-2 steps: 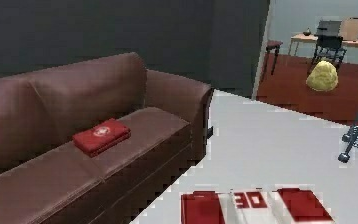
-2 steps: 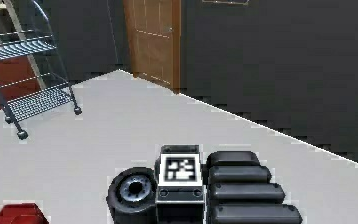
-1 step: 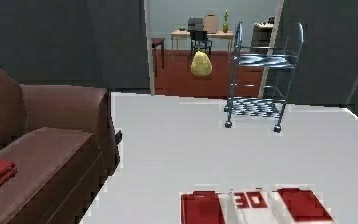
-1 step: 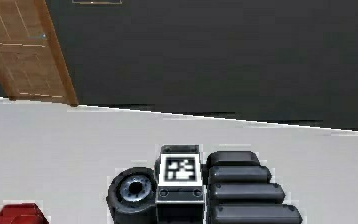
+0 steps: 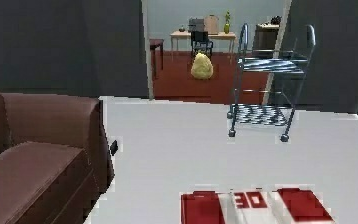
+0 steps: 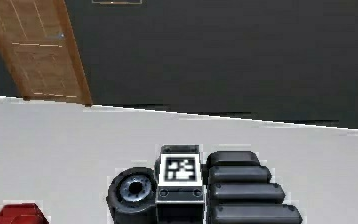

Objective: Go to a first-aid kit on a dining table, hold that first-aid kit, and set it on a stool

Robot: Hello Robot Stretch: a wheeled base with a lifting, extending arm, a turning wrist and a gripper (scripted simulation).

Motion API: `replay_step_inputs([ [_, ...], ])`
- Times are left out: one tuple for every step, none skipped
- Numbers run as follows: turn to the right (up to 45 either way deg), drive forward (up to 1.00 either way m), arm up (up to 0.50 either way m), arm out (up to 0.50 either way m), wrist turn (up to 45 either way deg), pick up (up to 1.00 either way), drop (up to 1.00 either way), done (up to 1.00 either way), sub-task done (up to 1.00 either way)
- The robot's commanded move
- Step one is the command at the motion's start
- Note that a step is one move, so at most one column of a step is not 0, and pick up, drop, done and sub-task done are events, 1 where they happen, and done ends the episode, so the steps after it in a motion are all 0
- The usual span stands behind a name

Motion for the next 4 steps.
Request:
replay_step_inputs([
  [0.0, 1.0, 0.0, 0.0, 0.0, 0.0, 0.0, 0.0, 0.0],
  [0.0, 1.0, 0.0, 0.0, 0.0, 0.0, 0.0, 0.0, 0.0],
  [0.0, 1.0, 0.0, 0.0, 0.0, 0.0, 0.0, 0.0, 0.0],
  [0.0, 1.0, 0.0, 0.0, 0.0, 0.0, 0.0, 0.0, 0.0],
])
